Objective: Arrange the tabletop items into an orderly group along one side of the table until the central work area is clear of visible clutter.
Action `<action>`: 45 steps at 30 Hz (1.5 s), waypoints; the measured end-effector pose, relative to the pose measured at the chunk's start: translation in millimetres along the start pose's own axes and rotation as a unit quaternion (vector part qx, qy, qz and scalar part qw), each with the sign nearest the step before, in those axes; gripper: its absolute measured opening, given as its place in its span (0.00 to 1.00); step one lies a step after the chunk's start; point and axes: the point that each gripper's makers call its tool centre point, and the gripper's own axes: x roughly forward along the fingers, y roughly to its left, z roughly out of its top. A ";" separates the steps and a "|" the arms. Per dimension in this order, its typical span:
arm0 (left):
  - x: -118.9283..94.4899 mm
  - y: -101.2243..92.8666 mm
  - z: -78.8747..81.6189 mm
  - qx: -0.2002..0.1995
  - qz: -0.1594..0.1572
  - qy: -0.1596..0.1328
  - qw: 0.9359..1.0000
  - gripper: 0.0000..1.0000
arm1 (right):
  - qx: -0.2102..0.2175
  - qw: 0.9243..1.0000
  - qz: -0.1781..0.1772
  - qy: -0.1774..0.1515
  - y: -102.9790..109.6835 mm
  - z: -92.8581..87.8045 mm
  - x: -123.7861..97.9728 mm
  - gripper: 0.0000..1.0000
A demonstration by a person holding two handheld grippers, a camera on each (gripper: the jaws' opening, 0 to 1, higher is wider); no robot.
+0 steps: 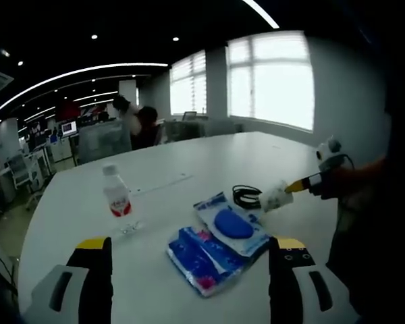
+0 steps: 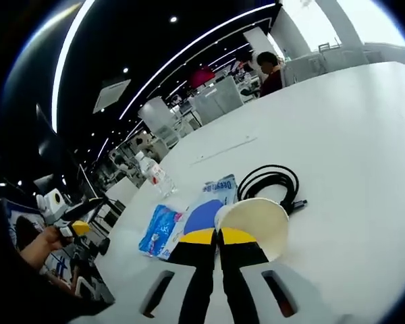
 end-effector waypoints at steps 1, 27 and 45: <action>-0.1 -1.2 0.3 0.000 -0.002 -0.001 1.000 0.96 | -0.014 1.000 -0.001 0.004 0.6 3.5 -1.1 0.00; -11.1 -2.6 -3.3 0.020 -0.005 0.002 1.000 0.96 | -0.247 0.960 0.110 0.073 80.4 107.8 16.6 0.00; -16.4 -2.2 -1.7 0.013 -0.008 -0.004 1.000 0.95 | -0.438 0.873 0.161 0.140 141.2 108.5 76.0 0.00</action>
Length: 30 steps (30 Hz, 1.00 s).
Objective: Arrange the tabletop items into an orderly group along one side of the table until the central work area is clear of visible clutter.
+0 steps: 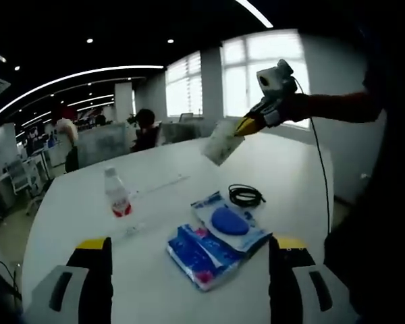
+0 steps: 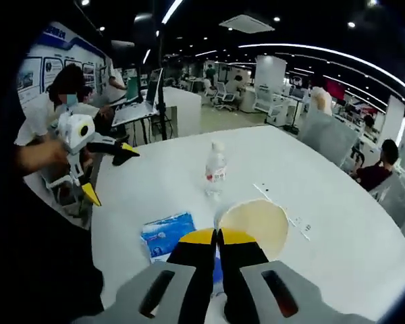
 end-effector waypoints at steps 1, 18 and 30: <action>-0.1 -1.1 0.1 0.001 -0.001 0.000 1.000 0.95 | -0.006 1.000 0.001 0.001 -0.9 1.8 3.7 0.00; 10.2 -4.1 6.5 -0.007 -0.016 -0.008 1.000 0.97 | -0.091 0.993 0.044 0.057 -5.8 23.5 75.0 0.00; 12.9 0.6 -2.9 -0.014 -0.033 0.016 0.999 0.98 | -0.135 0.984 0.066 0.096 -3.2 30.0 131.3 0.00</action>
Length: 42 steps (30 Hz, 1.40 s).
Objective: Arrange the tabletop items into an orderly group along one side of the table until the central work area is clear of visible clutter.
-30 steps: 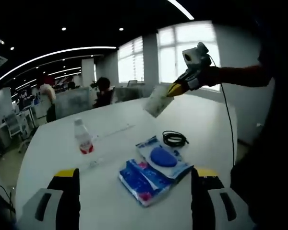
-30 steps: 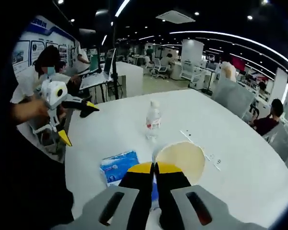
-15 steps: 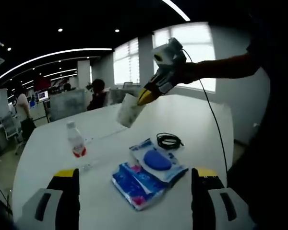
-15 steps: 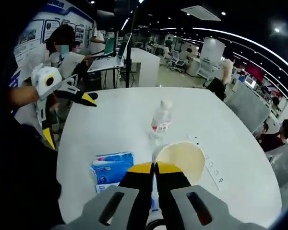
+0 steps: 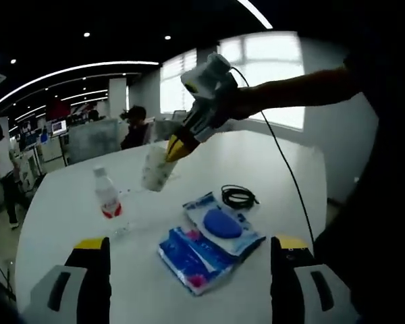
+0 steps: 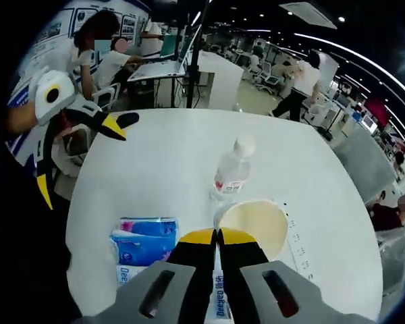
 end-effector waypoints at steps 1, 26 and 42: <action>0.0 -0.7 -1.2 -0.003 -0.003 0.002 1.000 0.98 | -0.006 1.000 0.002 0.006 1.6 -0.4 1.6 0.00; -6.9 -4.6 -12.5 -0.024 -0.009 0.008 1.000 0.95 | -0.065 0.991 0.025 0.110 -1.5 -22.9 87.9 0.00; -4.0 -5.1 -16.0 -0.042 -0.003 0.006 0.999 0.94 | -0.104 0.988 0.037 0.107 0.9 -28.4 102.3 0.00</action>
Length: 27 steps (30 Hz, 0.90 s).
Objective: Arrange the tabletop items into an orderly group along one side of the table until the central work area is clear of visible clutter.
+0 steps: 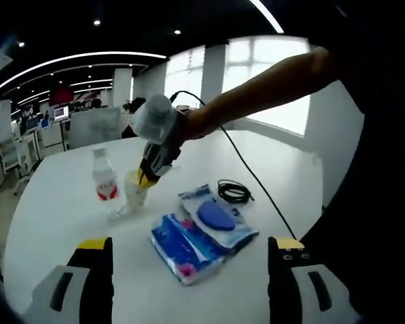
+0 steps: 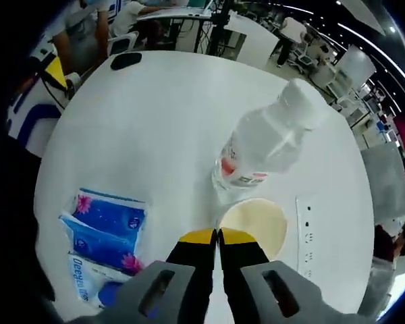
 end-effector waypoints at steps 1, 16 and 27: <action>0.3 0.1 -0.3 0.001 0.000 0.001 1.000 0.94 | 0.000 1.000 0.002 -0.005 0.7 2.1 0.2 0.00; 2.6 2.2 2.6 0.007 0.003 0.002 1.000 0.93 | 0.013 0.999 -0.016 -0.034 -3.9 14.5 -11.1 0.08; 3.9 10.9 5.6 0.005 0.021 0.002 1.000 0.93 | 0.168 0.972 -0.090 -0.139 -0.6 1.8 -66.2 0.41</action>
